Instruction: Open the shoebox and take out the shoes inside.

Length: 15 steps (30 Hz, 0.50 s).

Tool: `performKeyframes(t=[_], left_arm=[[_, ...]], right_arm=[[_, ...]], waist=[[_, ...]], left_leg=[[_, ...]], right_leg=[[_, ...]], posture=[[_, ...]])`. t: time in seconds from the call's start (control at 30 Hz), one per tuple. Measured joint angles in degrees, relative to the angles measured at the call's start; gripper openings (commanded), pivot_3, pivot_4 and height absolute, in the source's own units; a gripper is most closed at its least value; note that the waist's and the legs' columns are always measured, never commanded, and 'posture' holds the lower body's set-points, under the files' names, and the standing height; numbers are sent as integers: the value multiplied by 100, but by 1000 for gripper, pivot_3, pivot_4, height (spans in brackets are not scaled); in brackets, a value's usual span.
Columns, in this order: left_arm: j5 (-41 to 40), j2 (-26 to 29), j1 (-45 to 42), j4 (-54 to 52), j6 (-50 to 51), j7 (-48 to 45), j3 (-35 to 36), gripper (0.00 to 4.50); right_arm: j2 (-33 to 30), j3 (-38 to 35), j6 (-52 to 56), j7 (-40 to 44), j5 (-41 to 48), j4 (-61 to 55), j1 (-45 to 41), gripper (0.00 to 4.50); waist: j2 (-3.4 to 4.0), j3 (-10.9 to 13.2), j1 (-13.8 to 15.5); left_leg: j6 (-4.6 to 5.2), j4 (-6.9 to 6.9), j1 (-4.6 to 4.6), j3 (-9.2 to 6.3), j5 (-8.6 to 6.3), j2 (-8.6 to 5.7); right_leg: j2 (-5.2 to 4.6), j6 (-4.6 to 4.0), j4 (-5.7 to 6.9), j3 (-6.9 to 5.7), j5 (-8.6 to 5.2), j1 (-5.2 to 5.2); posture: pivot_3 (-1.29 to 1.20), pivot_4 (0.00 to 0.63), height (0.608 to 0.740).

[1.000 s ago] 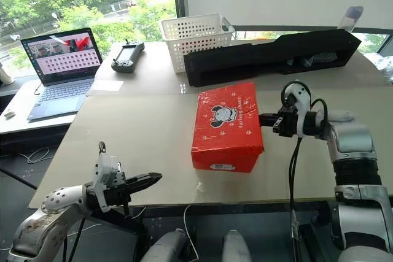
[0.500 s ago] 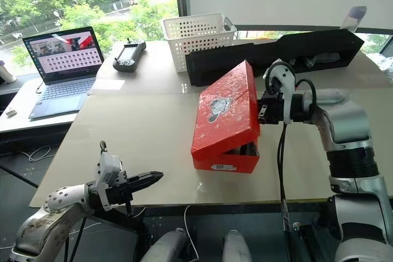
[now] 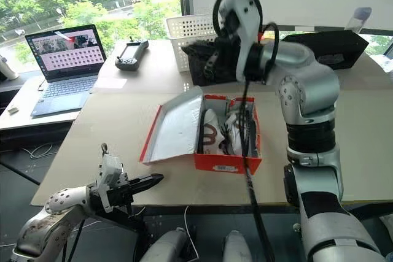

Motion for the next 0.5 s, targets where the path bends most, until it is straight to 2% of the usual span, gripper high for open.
performKeyframes(t=[0.23, 0.37, 0.5], left_arm=[[-557, 344, -182, -258, 401, -137, 231, 0], [-1087, 1089, -1352, 280, 716, -619, 814, 0], [-1123, 1603, -2393, 1257, 740, -1180, 1012, 0]], right_arm=[[-255, 43, 139, -157, -109, -22, 81, 22], [-401, 119, 568, -242, -104, -266, 401, 22], [-433, 286, 910, -323, -97, -515, 700, 22]], waist=[[0, 0, -107], [-1, 0, -63], [-1, 1, -37]], left_leg=[[0, -3, 7, 20, 0, 29], [0, 2, 6, 23, 1, 30], [1, 2, 6, 34, 1, 28]], right_leg=[[4, 2, -1, 16, -16, -11], [14, 16, -2, 9, -8, -26], [23, 12, -8, 13, -1, -27]], posture=[[0, 150, 738], [0, 150, 738], [0, 150, 738]])
